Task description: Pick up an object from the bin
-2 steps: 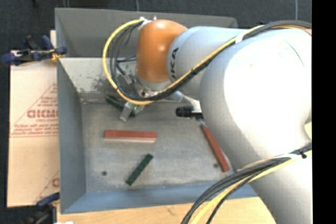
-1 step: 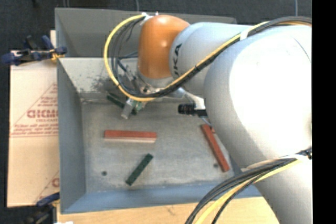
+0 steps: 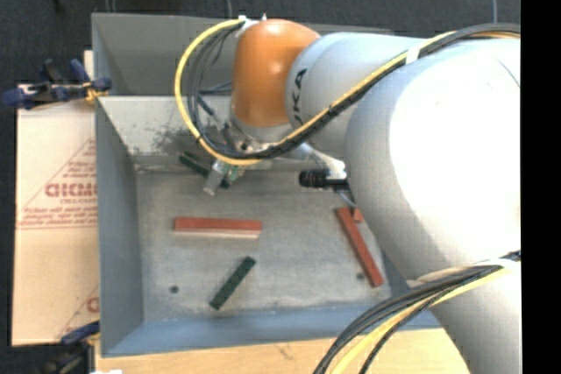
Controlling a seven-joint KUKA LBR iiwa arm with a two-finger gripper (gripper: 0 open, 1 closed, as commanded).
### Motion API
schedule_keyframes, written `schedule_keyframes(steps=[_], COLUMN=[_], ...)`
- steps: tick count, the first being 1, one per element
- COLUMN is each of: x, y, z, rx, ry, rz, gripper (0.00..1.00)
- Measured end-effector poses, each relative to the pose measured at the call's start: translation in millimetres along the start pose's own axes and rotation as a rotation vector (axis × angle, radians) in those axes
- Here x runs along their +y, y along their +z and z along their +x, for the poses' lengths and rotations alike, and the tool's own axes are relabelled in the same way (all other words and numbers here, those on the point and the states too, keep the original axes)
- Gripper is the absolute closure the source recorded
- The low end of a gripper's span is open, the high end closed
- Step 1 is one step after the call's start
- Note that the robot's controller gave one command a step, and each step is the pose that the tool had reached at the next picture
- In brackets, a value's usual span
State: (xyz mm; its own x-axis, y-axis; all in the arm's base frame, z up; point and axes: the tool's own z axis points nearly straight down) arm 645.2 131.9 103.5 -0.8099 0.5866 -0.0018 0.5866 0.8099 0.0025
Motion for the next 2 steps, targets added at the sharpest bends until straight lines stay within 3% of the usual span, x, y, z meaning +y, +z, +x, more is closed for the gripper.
schedule_keyframes(steps=[2], x=[-1], y=[-34], z=[0.5], rx=[0.004], ry=[-0.001], rz=[0.005], gripper=[1.00])
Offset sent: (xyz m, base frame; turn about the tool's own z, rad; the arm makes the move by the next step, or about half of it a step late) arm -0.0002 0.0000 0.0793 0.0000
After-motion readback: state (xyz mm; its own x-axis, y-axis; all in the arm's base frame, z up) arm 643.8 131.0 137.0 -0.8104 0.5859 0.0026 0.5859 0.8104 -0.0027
